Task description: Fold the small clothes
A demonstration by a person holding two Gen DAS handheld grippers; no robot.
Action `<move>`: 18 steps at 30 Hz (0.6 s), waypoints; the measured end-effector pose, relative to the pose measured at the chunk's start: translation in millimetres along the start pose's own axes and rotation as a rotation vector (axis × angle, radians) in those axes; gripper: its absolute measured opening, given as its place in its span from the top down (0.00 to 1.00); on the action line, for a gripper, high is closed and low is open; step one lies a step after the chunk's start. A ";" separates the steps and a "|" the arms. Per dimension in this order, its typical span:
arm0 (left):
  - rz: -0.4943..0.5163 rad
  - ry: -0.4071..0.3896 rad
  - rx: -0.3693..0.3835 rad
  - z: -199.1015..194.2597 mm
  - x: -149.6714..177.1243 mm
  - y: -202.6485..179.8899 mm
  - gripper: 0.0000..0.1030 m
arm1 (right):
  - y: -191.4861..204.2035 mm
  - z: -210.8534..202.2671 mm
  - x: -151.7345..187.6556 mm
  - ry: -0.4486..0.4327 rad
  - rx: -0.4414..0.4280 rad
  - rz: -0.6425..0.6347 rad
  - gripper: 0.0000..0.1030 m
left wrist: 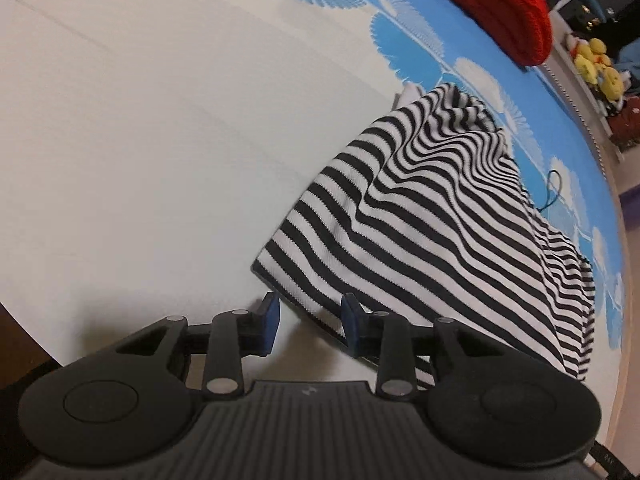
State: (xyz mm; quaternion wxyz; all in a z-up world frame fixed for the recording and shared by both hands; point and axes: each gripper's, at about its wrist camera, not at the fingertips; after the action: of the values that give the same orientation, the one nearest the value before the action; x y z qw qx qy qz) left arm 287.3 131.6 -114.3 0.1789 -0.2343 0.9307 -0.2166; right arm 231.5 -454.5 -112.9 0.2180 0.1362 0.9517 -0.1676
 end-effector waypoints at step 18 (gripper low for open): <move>-0.059 -0.069 -0.072 19.5 0.0 -4.4 0.86 | -30.2 22.2 -1.4 0.037 0.025 0.022 0.47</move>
State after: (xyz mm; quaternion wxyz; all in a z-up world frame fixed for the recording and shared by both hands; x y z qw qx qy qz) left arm 297.3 121.8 -128.5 0.1958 -0.2751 0.9239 -0.1798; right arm 230.9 -490.6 -123.2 0.2006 0.1525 0.9519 -0.1743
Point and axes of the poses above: each gripper's, at about its wrist camera, not at the fingertips, and z roughly the way its jaws point, y to its left, x to its underside, and after that the axes turned 15 degrees about x, right-handed
